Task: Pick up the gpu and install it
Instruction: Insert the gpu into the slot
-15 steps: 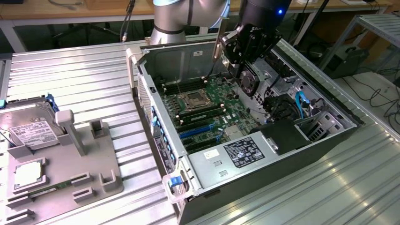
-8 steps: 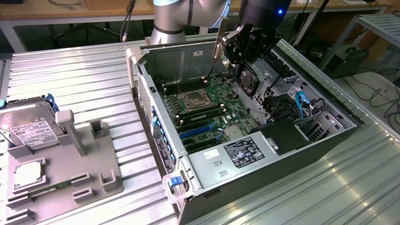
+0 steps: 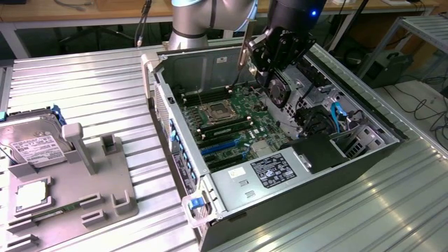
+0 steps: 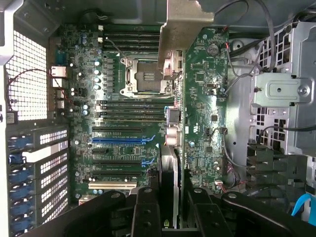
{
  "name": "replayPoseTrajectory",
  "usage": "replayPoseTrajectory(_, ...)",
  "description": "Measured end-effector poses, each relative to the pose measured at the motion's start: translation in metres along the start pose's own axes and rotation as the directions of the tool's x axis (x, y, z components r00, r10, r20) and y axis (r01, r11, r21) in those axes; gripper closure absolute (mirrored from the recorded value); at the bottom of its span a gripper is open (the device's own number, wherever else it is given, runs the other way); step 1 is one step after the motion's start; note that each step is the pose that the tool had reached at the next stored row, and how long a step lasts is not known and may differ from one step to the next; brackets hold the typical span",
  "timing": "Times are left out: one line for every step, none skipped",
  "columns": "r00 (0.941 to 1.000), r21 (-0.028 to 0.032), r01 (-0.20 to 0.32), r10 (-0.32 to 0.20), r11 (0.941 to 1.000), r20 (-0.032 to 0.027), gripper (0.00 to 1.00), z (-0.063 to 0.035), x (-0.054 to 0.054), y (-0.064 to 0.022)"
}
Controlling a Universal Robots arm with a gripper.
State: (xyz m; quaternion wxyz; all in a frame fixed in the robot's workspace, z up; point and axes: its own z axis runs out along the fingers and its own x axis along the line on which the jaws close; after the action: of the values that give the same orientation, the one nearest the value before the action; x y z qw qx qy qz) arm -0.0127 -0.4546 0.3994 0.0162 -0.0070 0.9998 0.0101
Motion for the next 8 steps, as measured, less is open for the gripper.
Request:
replayPoseTrajectory(1.0000, -0.0002, 0.002, -0.002, 1.0000, 0.0000, 0.73, 0.0000, 0.0000, 0.0000)
replayPoseTrajectory(0.9999, -0.0004, 0.012, -0.012, 0.9999, -0.0003, 0.73, 0.0000, 0.0000, 0.0000)
replayPoseTrajectory(0.9997, -0.0008, 0.023, -0.023, 0.9997, -0.0005, 0.73, 0.0000, 0.0000, 0.0000)
replayPoseTrajectory(0.9995, -0.0011, 0.031, -0.031, 0.9995, -0.0006, 0.73, 0.0000, 0.0001, 0.0000)
replayPoseTrajectory(0.9991, -0.0014, 0.042, -0.042, 0.9991, -0.0008, 0.73, 0.0000, 0.0001, 0.0000)
replayPoseTrajectory(0.9988, -0.0016, 0.048, -0.048, 0.9988, -0.0009, 0.73, 0.0000, 0.0001, 0.0000)
replayPoseTrajectory(0.9985, -0.0019, 0.055, -0.055, 0.9985, -0.0010, 0.73, 0.0000, 0.0001, 0.0000)
replayPoseTrajectory(0.9979, -0.0022, 0.065, -0.065, 0.9979, -0.0012, 0.73, 0.0000, 0.0001, 0.0000)
